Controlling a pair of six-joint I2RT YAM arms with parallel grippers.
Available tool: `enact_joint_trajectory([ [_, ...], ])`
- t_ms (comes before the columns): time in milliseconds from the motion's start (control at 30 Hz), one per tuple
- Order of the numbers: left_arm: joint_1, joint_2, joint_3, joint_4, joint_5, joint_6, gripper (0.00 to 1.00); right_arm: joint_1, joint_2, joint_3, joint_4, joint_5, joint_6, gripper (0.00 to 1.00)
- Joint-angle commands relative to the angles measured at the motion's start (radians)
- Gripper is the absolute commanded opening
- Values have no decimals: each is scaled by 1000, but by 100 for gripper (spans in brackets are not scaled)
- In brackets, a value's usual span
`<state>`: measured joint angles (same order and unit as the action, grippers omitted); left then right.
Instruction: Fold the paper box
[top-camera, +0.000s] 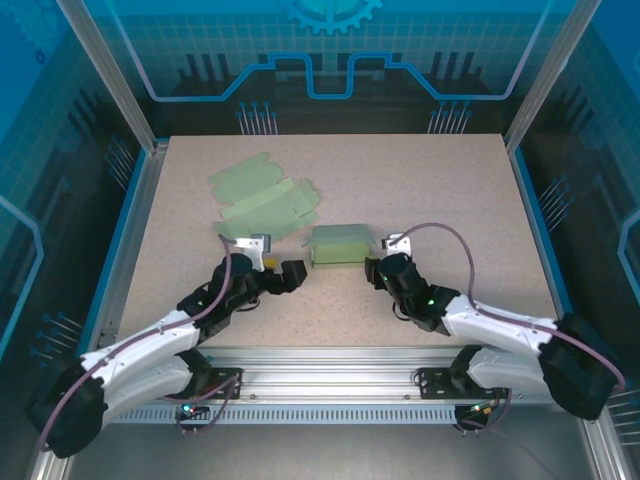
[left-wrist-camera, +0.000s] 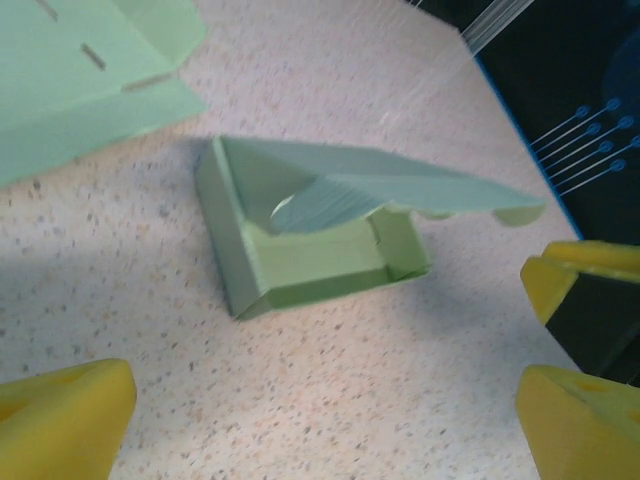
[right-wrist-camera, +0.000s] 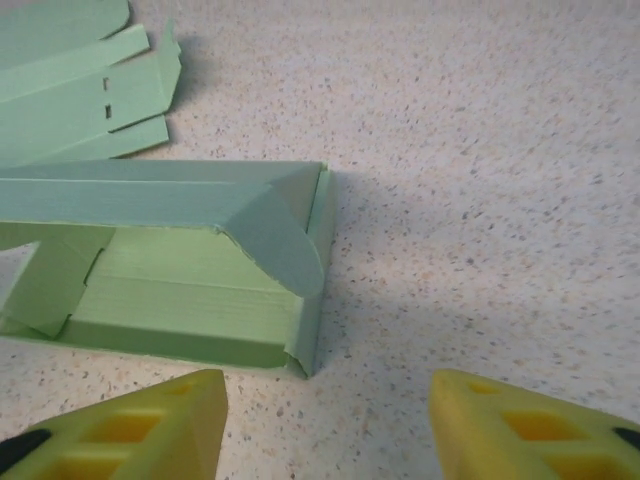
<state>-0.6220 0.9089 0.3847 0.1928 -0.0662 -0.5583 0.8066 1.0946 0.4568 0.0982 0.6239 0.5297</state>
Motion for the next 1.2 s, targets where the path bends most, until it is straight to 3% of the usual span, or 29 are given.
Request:
enact_joint_trajectory([
  [0, -4, -16, 130, -211, -53, 57, 99, 20, -135, 36, -219, 31, 30, 71],
  [133, 8, 105, 387, -420, -148, 97, 99, -2, -269, 167, -430, 1, 21, 100],
  [200, 23, 200, 517, -496, -136, 135, 99, -56, -275, 261, -516, -68, -4, 100],
  [267, 39, 317, 643, -548, -117, 160, 99, -165, -222, 377, -616, -214, -22, 100],
  [367, 64, 472, 780, -586, -100, 164, 99, -336, -66, 537, -716, -436, -32, 100],
  [467, 72, 577, 840, -563, -75, 154, 99, -412, 109, 636, -726, -567, -62, 100],
  [767, 79, 749, 869, -541, -12, 120, 99, -417, 486, 799, -681, -725, -95, 100],
  [1000, 89, 802, 793, -514, 7, 86, 97, -405, 607, 773, -671, -723, -107, 100],
  [1167, 96, 831, 723, -489, 24, 62, 87, -402, 635, 705, -634, -701, -100, 94],
])
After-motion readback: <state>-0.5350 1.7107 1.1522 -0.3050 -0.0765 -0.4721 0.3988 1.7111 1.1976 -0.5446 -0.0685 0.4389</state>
